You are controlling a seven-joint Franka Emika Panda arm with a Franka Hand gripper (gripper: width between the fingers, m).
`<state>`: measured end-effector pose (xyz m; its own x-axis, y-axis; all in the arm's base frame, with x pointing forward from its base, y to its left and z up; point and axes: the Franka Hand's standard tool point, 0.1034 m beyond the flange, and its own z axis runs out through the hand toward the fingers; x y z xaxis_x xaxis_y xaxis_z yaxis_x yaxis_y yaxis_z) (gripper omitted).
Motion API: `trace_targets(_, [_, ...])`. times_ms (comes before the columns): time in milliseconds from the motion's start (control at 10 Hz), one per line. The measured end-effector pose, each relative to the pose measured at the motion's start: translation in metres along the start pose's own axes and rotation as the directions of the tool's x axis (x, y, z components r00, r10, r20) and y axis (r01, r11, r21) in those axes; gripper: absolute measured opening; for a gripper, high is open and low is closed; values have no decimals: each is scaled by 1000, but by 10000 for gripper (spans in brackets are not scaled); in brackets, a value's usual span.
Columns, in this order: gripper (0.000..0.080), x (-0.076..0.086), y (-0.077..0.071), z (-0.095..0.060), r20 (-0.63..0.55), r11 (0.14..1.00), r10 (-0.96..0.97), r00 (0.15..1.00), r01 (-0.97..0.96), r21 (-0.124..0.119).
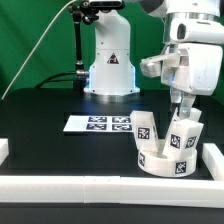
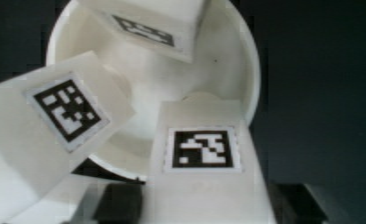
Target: Assemble stool
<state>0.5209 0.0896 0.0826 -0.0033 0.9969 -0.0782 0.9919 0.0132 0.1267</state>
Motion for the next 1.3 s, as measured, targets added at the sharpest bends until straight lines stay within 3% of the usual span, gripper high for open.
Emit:
trace_targets(200, [334, 0, -1, 0, -2, 997, 77, 997, -77, 4])
trace_targets(300, [334, 0, -2, 0, 3, 971, 238, 971, -238, 14])
trace_targets(600, [335, -9, -2, 2, 30, 872, 484, 874, -485, 71])
trace_targets(700, [335, -10, 4, 1, -13, 844, 536, 844, -536, 29])
trace_targets(1000, [337, -9, 2, 2, -3, 723, 691, 723, -690, 38])
trace_targets(1300, [337, -19, 3, 3, -44, 454, 891, 452, -890, 52])
